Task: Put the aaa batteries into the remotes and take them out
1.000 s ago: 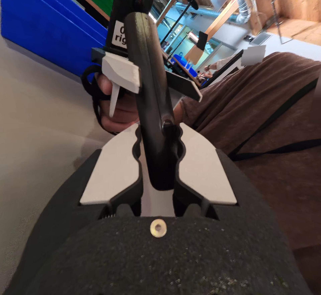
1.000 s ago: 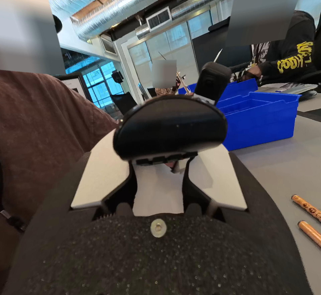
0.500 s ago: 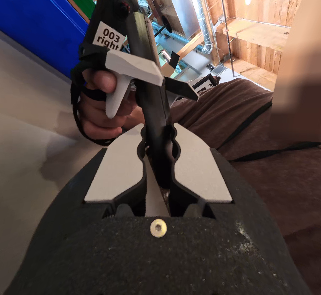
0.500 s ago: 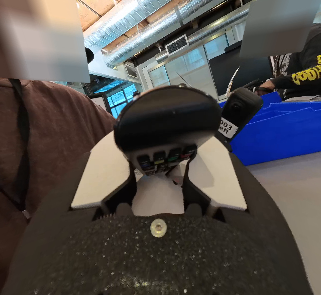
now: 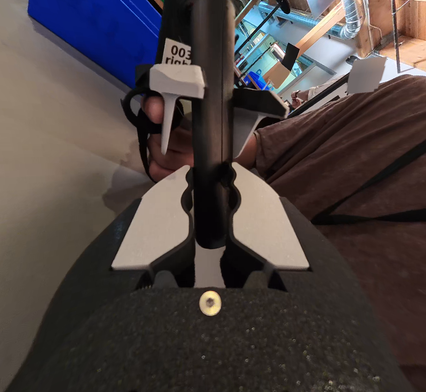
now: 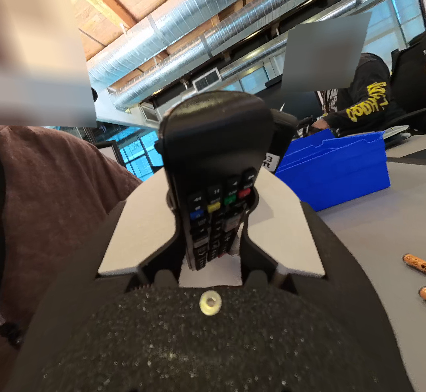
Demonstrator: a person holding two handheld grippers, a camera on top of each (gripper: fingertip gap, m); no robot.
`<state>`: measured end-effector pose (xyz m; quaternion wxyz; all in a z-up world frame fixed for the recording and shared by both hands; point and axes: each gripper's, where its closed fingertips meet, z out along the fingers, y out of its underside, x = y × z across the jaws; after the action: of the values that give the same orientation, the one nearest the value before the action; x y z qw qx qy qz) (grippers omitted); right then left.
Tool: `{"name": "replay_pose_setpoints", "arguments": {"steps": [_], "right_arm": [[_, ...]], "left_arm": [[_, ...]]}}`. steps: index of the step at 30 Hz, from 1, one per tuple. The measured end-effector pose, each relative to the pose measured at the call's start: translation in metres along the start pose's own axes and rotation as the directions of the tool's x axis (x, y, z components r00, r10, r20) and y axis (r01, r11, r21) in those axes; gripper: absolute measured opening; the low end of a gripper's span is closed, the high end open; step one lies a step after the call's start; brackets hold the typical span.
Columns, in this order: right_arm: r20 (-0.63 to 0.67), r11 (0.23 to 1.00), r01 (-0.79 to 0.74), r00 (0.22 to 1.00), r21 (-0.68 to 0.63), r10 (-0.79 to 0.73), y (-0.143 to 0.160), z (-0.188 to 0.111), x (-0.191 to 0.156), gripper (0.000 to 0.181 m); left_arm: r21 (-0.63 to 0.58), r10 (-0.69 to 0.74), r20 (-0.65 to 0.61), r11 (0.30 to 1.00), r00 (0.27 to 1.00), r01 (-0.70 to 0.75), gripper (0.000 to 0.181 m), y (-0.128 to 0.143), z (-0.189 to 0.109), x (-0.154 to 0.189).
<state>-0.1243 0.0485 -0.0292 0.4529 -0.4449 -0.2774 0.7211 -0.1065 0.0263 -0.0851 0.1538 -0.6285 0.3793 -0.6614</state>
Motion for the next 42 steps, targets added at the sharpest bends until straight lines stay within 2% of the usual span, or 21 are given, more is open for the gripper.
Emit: {"name": "replay_pose_setpoints", "arguments": {"steps": [4, 5, 6, 8, 9, 14, 16, 18, 21, 26, 28, 29, 33, 35, 38, 42], "right_arm": [[-0.004, 0.998, -0.047, 0.999, 0.028, 0.047, 0.002, -0.004, 0.005, 0.055], [-0.068, 0.998, -0.062, 0.996, 0.010, 0.063, 0.005, -0.006, 0.016, 0.036], [-0.120, 0.998, -0.053, 0.991, -0.014, 0.051, 0.010, -0.006, 0.024, 0.030], [-0.032, 0.994, -0.079, 0.996, 0.070, 0.081, -0.005, -0.004, 0.012, 0.031], [-0.034, 0.996, -0.044, 0.998, 0.074, 0.047, -0.009, -0.002, 0.008, 0.030], [-0.078, 0.991, -0.023, 0.997, -0.136, 0.012, -0.007, -0.008, 0.013, 0.036], [-0.134, 0.988, 0.009, 0.991, -0.152, -0.029, -0.020, -0.014, 0.016, 0.042], [-0.173, 0.978, -0.010, 0.985, -0.207, -0.026, -0.019, -0.018, 0.016, 0.042], [-0.216, 0.961, -0.066, 0.976, -0.270, 0.007, -0.005, -0.022, 0.016, 0.040], [-0.253, 0.909, -0.155, 0.966, -0.387, 0.057, 0.038, -0.021, 0.013, 0.037], [-0.293, 0.927, -0.127, 0.956, -0.353, 0.020, 0.038, -0.022, 0.015, 0.035], [-0.316, 0.926, -0.118, 0.949, -0.360, -0.002, 0.038, -0.024, 0.018, 0.027], [-0.352, 0.904, -0.108, 0.935, -0.413, -0.048, 0.041, -0.030, 0.019, 0.024], [-0.368, 0.908, -0.128, 0.929, -0.399, -0.031, 0.042, -0.032, 0.019, 0.021], [-0.384, 0.941, -0.154, 0.923, -0.301, 0.028, 0.042, -0.029, 0.020, 0.020], [-0.290, 0.945, -0.289, 0.927, -0.151, 0.237, 0.035, -0.025, 0.014, 0.020]], "left_arm": [[-0.012, -0.019, 0.048, 1.000, 0.999, 0.019, 0.025, 0.003, 0.002, -0.009], [-0.013, -0.001, 0.129, 1.000, 0.992, 0.003, 0.020, 0.004, 0.002, -0.019], [-0.048, 0.030, 0.148, 0.999, 0.989, -0.023, 0.020, 0.008, 0.007, -0.021], [-0.006, 0.077, 0.111, 0.997, 0.991, -0.077, 0.019, 0.000, 0.013, -0.012], [-0.013, 0.102, 0.110, 0.995, 0.989, -0.101, 0.019, -0.002, 0.013, -0.010], [-0.017, 0.066, 0.044, 0.998, 0.997, -0.066, 0.019, -0.004, 0.008, -0.004], [0.033, 0.035, 0.018, 0.999, 0.999, -0.036, 0.019, -0.007, 0.001, -0.001], [0.082, 0.002, -0.011, 0.997, 1.000, -0.001, 0.019, -0.010, -0.004, 0.001], [0.152, -0.042, -0.040, 0.987, 0.998, 0.047, 0.019, -0.014, -0.011, -0.001], [0.255, -0.076, -0.035, 0.963, 0.996, 0.083, 0.019, -0.020, -0.012, -0.007], [0.283, -0.086, -0.041, 0.955, 0.996, 0.094, 0.019, -0.020, -0.012, -0.007], [0.295, -0.085, -0.039, 0.951, 0.996, 0.093, 0.019, -0.020, -0.010, -0.006], [0.312, -0.084, -0.013, 0.946, 0.996, 0.084, 0.020, -0.018, -0.007, -0.009], [0.311, -0.056, 0.043, 0.950, 0.997, 0.040, 0.020, -0.017, -0.007, -0.010], [0.301, -0.001, 0.100, 0.953, 0.995, -0.029, 0.020, -0.018, -0.010, -0.010], [0.361, 0.014, 0.005, 0.933, 1.000, -0.015, 0.020, -0.020, -0.013, -0.001]]}}
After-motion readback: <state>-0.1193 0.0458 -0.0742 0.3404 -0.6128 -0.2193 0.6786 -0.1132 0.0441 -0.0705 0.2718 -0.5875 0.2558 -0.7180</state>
